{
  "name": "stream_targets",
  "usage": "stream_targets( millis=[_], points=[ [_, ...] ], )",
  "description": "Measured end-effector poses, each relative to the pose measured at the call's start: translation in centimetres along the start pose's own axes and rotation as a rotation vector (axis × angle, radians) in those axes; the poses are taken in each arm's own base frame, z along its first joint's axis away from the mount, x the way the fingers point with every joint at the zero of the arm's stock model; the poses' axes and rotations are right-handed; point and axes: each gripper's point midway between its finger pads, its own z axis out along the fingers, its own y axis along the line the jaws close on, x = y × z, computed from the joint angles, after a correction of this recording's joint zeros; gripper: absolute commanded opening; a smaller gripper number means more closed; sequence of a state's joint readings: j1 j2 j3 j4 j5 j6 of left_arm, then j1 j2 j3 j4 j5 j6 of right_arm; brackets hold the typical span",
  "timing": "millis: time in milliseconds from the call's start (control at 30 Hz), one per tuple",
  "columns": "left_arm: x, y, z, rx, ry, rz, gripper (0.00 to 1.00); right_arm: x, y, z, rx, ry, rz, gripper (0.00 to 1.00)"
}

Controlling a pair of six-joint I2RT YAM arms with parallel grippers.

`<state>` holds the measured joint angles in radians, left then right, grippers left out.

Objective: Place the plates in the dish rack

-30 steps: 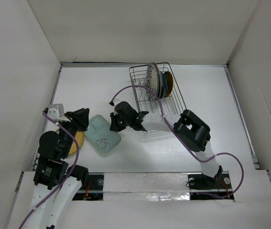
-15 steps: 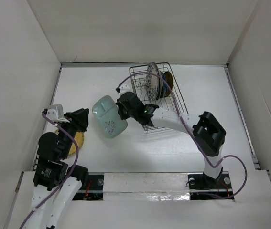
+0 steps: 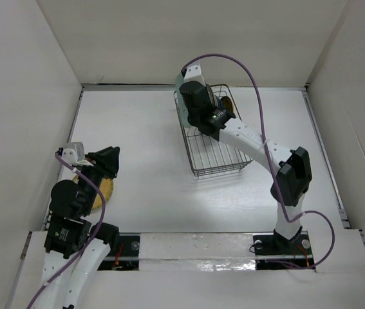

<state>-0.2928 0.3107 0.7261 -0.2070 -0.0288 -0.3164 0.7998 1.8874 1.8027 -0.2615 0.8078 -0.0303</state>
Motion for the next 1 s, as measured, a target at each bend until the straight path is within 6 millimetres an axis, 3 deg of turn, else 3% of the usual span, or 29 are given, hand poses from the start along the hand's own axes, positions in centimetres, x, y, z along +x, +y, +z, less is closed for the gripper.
stream_targets(
  millis=[100, 200, 600, 1000],
  points=[
    [0.0, 0.0, 0.0, 0.001, 0.001, 0.000, 0.23, -1.2, -2.0, 0.9, 0.098, -0.013, -0.065, 0.00],
    [0.0, 0.0, 0.0, 0.000, 0.000, 0.000, 0.23, -1.2, -2.6, 1.8, 0.149, -0.004, -0.145, 0.00],
    [0.0, 0.0, 0.0, 0.001, 0.000, 0.000, 0.23, 2.6, -0.6, 5.5, 0.189, 0.086, -0.464, 0.00],
    [0.0, -0.1, 0.0, 0.006, 0.002, -0.001, 0.23, 1.9, -2.0, 5.4, 0.285, 0.108, -0.536, 0.00]
  ],
)
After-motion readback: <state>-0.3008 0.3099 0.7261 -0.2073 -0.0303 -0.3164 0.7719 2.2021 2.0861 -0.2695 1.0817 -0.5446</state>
